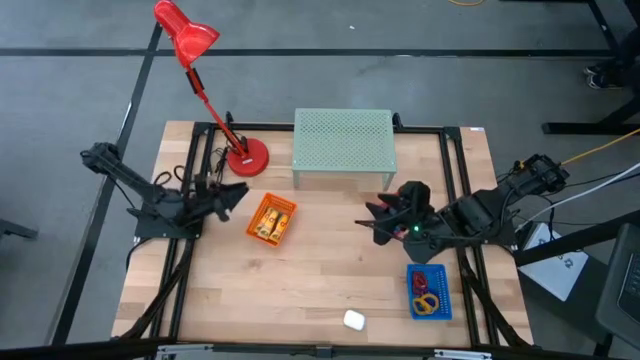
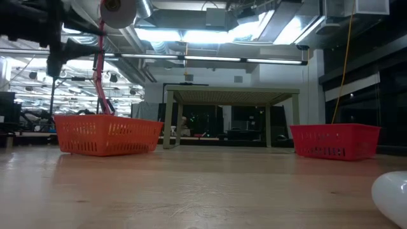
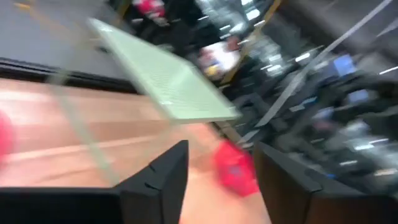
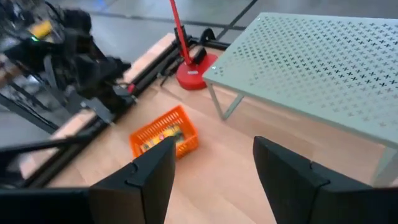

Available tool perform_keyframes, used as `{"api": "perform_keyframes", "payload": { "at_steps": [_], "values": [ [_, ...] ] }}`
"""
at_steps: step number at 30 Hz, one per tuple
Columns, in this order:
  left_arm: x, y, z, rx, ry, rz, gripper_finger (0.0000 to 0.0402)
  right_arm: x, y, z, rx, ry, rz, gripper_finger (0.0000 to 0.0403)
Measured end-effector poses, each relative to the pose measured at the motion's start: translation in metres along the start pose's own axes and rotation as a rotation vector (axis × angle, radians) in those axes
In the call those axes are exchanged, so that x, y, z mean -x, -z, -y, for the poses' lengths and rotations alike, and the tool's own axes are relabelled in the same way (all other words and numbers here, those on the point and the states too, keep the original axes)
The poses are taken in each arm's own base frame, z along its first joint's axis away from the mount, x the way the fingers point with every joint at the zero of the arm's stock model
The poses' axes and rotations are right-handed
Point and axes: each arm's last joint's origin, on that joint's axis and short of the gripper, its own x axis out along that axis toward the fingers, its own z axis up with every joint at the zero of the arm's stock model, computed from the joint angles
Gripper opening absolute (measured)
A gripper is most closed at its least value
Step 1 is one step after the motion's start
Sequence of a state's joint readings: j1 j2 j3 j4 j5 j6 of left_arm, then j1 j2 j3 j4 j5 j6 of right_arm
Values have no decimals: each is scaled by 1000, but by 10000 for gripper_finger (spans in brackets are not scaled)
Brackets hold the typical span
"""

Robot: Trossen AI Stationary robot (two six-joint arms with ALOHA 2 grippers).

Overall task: Pick & Place Office Desk Supplies
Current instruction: Put the orange plastic tray on the shelf

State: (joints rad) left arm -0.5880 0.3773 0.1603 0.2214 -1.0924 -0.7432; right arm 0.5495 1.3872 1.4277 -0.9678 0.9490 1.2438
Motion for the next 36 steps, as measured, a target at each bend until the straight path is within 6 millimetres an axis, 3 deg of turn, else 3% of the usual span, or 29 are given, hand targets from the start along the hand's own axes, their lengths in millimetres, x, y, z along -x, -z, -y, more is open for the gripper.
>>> {"api": "perform_keyframes", "payload": {
  "at_steps": [6,12,17,22,26,36],
  "values": [
    [0,-34,16,-126,-203,-48,227,-10,-7,4,65,5,-66,217],
    [-8,-53,24,-222,-397,-286,231,-16,-13,7,135,21,-68,217],
    [-23,-49,30,-178,-547,-555,229,-22,-16,9,193,15,-111,217],
    [-39,-40,30,-76,-688,-664,228,-26,-20,10,219,10,-110,217],
    [-51,-25,24,-109,-811,-754,228,-29,-24,8,233,-2,-95,217],
    [-82,1,24,-132,-769,-871,233,-34,-28,9,247,-24,-125,217]
  ]
}}
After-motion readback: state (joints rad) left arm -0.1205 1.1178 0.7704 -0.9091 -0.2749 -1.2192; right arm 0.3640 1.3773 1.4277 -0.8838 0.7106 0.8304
